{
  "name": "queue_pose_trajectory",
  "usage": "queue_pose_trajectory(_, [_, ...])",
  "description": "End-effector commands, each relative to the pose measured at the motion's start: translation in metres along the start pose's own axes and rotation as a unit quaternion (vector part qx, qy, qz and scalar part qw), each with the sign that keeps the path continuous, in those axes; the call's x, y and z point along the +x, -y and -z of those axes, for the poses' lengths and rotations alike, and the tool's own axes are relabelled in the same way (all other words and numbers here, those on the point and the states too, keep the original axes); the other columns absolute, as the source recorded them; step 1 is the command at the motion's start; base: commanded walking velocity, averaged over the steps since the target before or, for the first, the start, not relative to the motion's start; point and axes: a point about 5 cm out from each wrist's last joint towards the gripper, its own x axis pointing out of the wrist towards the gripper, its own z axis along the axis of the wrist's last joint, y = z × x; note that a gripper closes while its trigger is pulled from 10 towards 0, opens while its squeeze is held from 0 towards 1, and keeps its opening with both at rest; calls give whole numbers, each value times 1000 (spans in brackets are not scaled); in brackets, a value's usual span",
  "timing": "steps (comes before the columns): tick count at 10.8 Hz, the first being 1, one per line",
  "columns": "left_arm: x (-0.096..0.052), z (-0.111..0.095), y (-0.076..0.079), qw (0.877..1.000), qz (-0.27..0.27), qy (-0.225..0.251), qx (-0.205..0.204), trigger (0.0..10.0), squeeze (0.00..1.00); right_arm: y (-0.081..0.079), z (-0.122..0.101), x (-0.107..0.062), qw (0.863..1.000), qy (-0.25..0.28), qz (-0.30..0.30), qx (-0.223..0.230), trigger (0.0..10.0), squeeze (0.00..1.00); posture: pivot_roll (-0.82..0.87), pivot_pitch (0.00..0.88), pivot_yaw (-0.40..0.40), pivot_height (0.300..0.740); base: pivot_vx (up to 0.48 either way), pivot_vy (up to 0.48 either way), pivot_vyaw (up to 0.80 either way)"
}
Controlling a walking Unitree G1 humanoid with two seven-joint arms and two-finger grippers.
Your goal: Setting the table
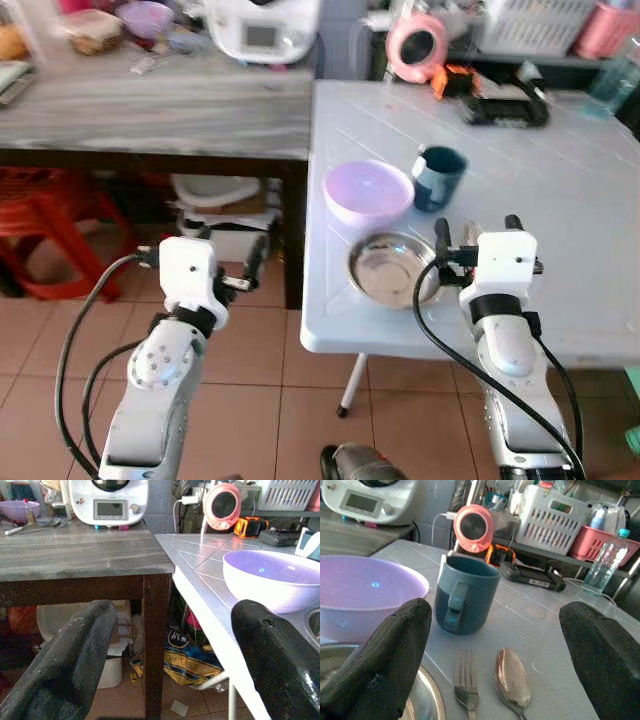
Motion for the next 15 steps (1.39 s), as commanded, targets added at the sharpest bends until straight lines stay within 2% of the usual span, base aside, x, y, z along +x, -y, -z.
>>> queue_pose_trajectory(1, [2, 0, -2, 1000, -11, 1, 13, 10000, 0, 0, -4, -1, 1000, 2, -1, 8, 10000, 0, 22, 21, -10, 740, 0, 0, -800])
queue_pose_trajectory(2, [3, 0, -7, 998, -55, 5, 41, 10000, 0, -2, -2, -3, 1000, -7, -1, 21, 10000, 0, 23, 28, -5, 740, 0, 0, -800])
queue_pose_trajectory(3, [3, 1, -11, 997, -76, 0, 34, 10000, 0, -4, -2, -3, 999, -8, -6, 31, 10000, 0, 24, 28, 3, 740, 0, 0, -800])
queue_pose_trajectory(5, [1, 3, -11, 998, -65, -3, 22, 10000, 0, -1, -1, 0, 998, -16, 1, 57, 10000, 0, 25, 36, 9, 740, 0, 0, 0])
queue_pose_trajectory(8, [1, 2, -9, 998, -56, -1, 18, 10000, 0, -4, 3, -11, 997, -32, -8, 63, 10000, 0, 20, 40, 12, 740, 0, 0, 0])
queue_pose_trajectory(12, [4, 7, -3, 1000, 19, -19, -7, 10000, 0, 0, 5, -18, 997, -46, -6, 63, 10000, 0, 12, 33, 9, 740, 0, 0, 0])
queue_pose_trajectory(15, [3, 7, 0, 999, 38, -22, -11, 10000, 0, 3, 6, -21, 997, -51, -4, 60, 10000, 0, 8, 33, 4, 740, 0, 0, -800])
